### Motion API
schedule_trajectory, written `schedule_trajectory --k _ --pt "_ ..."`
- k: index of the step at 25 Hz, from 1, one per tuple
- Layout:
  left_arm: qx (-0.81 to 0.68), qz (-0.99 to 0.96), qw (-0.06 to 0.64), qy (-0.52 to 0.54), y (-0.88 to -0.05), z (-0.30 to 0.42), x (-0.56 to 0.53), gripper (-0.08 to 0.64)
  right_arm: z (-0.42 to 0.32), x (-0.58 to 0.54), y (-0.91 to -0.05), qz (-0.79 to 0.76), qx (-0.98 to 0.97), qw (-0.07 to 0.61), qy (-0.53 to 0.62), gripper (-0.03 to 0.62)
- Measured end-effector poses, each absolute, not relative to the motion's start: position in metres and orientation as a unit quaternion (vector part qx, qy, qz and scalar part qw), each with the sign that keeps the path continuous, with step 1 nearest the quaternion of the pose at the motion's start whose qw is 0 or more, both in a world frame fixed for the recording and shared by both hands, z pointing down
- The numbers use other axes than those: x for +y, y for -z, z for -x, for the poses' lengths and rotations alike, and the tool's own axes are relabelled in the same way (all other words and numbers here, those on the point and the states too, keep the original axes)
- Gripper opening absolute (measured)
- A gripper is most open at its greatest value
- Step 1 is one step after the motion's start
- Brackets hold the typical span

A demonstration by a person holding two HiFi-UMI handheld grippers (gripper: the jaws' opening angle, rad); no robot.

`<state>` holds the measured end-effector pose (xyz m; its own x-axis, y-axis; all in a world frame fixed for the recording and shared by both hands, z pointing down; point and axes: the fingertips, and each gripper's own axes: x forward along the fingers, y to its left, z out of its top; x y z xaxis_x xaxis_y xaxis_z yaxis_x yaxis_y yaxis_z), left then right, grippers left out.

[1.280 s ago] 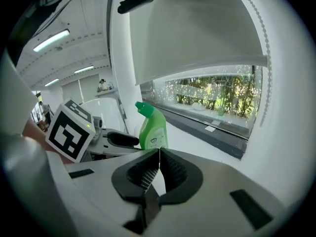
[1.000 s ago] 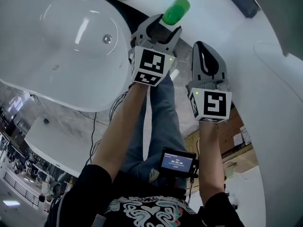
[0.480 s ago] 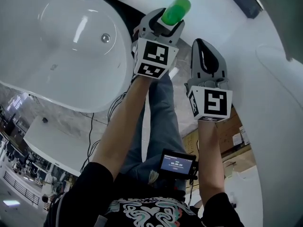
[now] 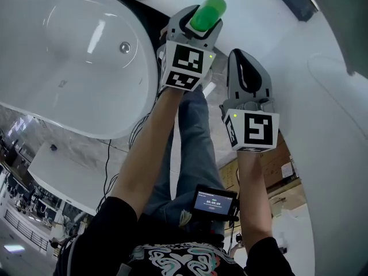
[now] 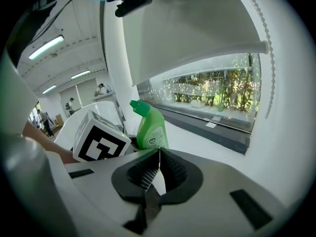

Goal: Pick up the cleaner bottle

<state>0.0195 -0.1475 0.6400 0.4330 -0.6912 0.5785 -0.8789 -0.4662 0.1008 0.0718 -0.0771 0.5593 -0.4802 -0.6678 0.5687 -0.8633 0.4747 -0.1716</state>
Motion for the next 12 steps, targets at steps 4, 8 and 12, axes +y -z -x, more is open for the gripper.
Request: schedule_trajectory --k 4,8,12 --pt "-0.481 -0.820 0.196 -0.241 -0.6425 -0.0205 -0.1515 0.232 -0.0749 -0.0744 -0.5596 -0.463 -0.831 0.222 -0.216 0.028" --pt "-0.484 -0.819 0.191 -0.242 -0.6461 -0.0205 -0.1530 0.232 -0.0737 -0.0723 -0.5589 -0.463 -0.832 0.220 -0.211 0.028" --pt "-0.485 -0.818 0.191 -0.244 -0.6483 -0.0216 -0.1556 0.232 -0.0748 -0.0709 -0.5595 -0.463 -0.832 0.223 -0.208 0.028"
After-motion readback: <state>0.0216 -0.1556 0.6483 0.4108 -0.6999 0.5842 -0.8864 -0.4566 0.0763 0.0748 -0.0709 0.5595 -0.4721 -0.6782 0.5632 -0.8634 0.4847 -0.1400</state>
